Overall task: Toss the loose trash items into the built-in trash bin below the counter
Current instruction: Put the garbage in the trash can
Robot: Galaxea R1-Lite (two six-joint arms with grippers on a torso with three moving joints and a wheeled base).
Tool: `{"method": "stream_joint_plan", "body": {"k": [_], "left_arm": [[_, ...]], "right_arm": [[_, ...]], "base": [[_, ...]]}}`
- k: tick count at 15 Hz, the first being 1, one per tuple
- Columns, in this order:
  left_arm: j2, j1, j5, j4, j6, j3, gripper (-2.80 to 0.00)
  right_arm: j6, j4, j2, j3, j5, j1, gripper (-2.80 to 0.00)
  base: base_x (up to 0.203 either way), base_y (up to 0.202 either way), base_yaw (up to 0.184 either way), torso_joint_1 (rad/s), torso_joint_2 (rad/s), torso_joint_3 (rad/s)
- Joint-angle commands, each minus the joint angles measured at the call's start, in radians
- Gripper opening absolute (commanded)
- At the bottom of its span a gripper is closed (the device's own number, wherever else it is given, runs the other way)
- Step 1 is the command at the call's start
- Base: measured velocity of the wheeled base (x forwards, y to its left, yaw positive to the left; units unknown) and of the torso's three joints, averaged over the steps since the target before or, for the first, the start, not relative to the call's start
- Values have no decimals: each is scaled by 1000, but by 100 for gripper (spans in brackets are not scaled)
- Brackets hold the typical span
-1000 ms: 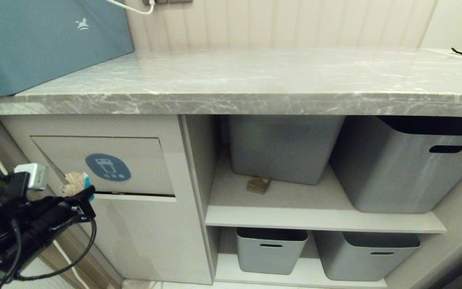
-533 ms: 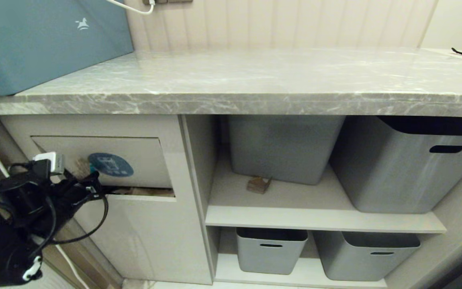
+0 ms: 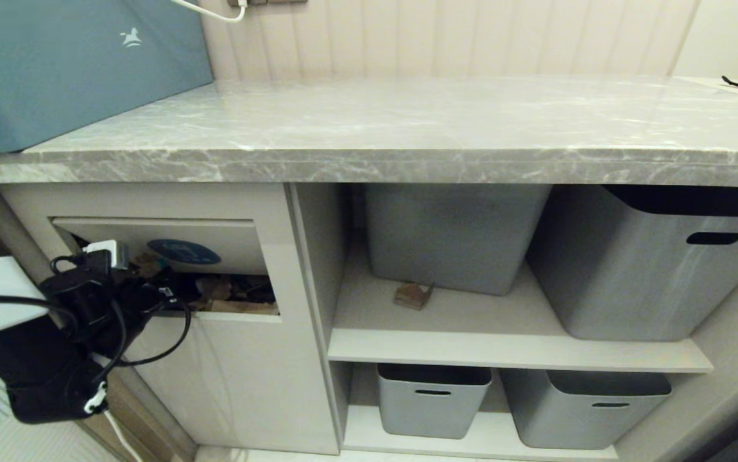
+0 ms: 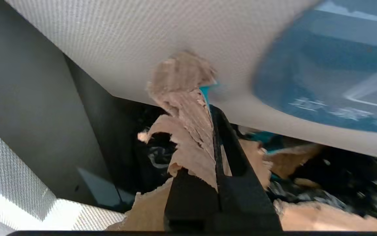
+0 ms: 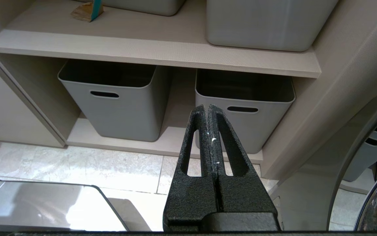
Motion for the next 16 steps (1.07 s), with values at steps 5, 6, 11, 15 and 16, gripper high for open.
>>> {"method": "stream_joint_plan", "body": {"k": [5,6,11,15,16], "left_arm": [[43,-1,24,-9,3,-44,0],[47,-4,40,-9,3,-54,0],[57,-11,46,-9,4,-75,0],[36,-18,51,-9,7,-54,0],[31,-20,53,-9,6,-48,0]], "right_arm": [[-1,2,0,0,0,0,-280],[-1,2,0,0,0,0,-280],[-1,2,0,0,0,0,-280],[-1,2,0,0,0,0,-280],[-1,2,0,0,0,0,-280]], "base": [[0,0,0,0,0,0],[0,0,0,0,0,0],[0,0,0,0,0,0],[0,0,0,0,0,0],[0,0,0,0,0,0]]}}
